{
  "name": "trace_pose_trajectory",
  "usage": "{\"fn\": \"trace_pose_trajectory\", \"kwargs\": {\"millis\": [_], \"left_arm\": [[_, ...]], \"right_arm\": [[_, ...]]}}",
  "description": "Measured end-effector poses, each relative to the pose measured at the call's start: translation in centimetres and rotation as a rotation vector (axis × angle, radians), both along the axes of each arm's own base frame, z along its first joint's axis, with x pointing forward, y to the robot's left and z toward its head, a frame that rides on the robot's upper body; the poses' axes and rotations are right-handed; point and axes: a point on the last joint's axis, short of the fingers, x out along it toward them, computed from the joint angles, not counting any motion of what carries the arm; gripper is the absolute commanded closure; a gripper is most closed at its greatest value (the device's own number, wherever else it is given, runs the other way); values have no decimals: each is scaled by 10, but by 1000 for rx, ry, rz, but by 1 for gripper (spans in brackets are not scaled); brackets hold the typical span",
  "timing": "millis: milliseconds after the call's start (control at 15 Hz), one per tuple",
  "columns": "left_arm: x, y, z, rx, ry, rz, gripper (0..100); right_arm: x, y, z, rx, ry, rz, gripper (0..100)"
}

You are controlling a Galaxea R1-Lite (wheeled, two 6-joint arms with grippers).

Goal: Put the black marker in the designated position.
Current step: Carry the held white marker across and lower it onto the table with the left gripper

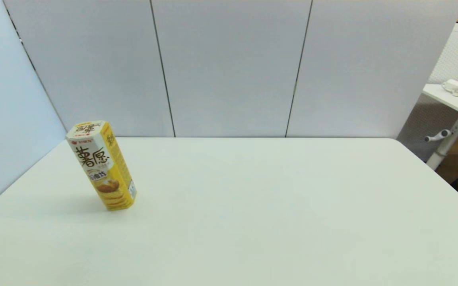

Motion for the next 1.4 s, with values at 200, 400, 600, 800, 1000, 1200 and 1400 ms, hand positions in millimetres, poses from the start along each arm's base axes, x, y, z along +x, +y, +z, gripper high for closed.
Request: {"fn": "trace_pose_trajectory", "kwargs": {"millis": [200,400,600,800,1000,1200,1400], "left_arm": [[-30,33,-12,4,56,259,100],[-37,43,-43,2,234,304,100],[-22,44,-86,-5,410,162,100],[-5,44,-141,-49,609,-12,100],[10,42,-177,-129,720,-213,100],[20,43,-202,-163,753,-281,100],[25,44,-224,-185,752,-278,100]], "right_arm": [[0,0,0,0,0,0,0],[0,0,0,0,0,0,0],[0,0,0,0,0,0,0],[0,0,0,0,0,0,0],[0,0,0,0,0,0,0],[0,0,0,0,0,0,0],[0,0,0,0,0,0,0]]}}
